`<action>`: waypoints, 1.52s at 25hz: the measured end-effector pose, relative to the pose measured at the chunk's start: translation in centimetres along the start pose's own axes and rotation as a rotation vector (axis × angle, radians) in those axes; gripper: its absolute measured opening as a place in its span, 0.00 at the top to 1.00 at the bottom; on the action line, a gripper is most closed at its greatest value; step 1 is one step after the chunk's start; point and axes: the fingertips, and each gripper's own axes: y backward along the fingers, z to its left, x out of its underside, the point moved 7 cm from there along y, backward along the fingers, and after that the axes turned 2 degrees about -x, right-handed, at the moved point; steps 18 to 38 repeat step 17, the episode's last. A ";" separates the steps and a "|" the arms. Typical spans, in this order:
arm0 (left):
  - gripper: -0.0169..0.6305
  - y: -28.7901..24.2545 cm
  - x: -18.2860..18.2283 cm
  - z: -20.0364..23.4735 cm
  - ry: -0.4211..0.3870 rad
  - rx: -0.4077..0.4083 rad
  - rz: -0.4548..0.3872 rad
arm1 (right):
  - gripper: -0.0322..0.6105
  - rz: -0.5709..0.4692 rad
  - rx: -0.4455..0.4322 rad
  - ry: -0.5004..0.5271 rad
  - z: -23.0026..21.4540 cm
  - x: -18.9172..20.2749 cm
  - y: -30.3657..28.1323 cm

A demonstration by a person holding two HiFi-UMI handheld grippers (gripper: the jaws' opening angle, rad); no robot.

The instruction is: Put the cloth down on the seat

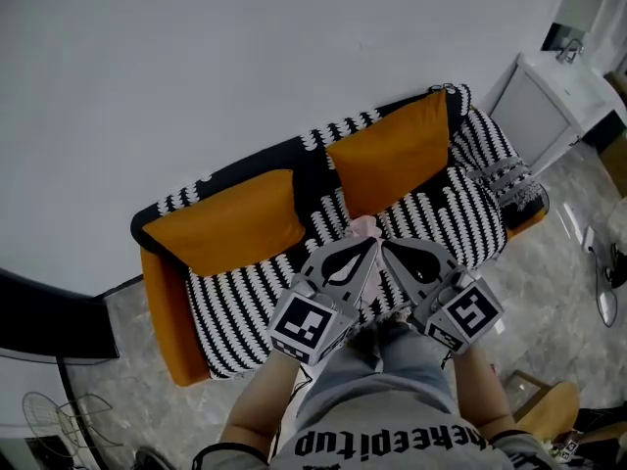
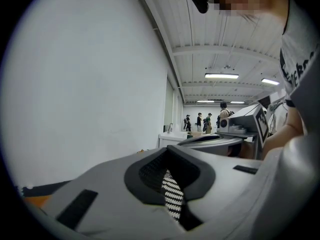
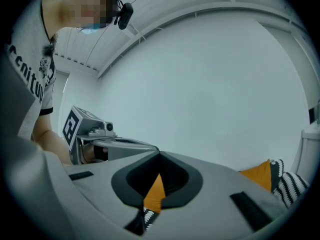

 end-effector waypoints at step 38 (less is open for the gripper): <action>0.94 1.5 0.1 0.5 0.008 -0.015 -0.019 | 0.96 -0.007 -0.006 0.018 1.1 -0.4 -0.6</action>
